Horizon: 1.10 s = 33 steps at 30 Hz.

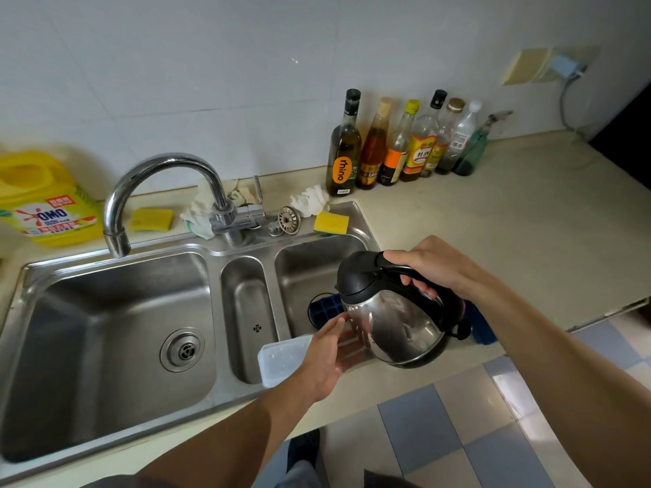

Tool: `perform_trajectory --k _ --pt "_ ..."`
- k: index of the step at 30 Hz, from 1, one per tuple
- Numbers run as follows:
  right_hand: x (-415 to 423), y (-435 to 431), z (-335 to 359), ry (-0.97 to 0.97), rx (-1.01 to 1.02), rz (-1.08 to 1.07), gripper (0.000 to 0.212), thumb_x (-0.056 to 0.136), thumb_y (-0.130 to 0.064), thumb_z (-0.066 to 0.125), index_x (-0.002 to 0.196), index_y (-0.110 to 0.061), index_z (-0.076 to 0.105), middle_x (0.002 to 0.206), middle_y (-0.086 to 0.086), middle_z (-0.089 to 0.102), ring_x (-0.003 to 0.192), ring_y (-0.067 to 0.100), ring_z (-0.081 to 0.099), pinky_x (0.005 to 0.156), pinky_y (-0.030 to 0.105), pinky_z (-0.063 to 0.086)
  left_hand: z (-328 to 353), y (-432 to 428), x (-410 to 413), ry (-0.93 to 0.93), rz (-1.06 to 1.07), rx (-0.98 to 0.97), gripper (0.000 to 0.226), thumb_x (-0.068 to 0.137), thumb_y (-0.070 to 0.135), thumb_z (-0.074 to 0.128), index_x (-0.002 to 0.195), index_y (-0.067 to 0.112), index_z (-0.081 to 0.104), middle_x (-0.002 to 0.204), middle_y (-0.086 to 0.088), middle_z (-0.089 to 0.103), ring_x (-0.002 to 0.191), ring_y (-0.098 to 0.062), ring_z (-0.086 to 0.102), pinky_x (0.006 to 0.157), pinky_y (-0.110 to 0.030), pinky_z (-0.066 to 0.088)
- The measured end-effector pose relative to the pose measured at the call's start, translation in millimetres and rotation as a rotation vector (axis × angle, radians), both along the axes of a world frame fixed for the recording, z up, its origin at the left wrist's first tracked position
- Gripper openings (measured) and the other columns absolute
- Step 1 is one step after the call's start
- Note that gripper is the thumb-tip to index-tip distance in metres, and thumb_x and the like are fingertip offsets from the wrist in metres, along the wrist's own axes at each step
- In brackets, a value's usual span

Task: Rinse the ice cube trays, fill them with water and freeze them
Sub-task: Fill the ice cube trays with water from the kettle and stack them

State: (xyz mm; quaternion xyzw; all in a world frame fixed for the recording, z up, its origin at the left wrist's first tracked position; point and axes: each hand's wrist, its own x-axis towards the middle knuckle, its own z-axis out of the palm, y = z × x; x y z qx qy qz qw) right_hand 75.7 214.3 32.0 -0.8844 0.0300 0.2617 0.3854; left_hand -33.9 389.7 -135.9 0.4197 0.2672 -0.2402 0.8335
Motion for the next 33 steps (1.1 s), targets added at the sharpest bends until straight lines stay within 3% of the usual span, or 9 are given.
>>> perform_trajectory --k 18,33 --pt "14 9 -4 0.03 -0.062 0.019 0.057 0.089 -0.061 0.064 0.07 -0.008 0.072 0.051 0.002 0.057 0.042 0.016 0.049 0.052 0.027 0.044 1 -1 1 0.05 0.033 -0.065 0.03 0.106 0.031 0.05 0.117 0.017 0.074 0.115 -0.017 0.074 0.101 -0.031 0.074 0.076 -0.04 0.062" --pt "18 7 -6 0.044 -0.087 0.019 0.058 0.088 -0.062 0.064 0.068 -0.008 0.072 0.05 0.002 0.057 0.041 0.015 0.049 0.049 0.025 0.043 1 -4 4 0.078 0.048 -0.075 0.031 0.106 0.029 0.049 0.125 0.013 0.068 0.113 -0.021 0.074 0.102 -0.034 0.074 0.088 -0.045 0.06"
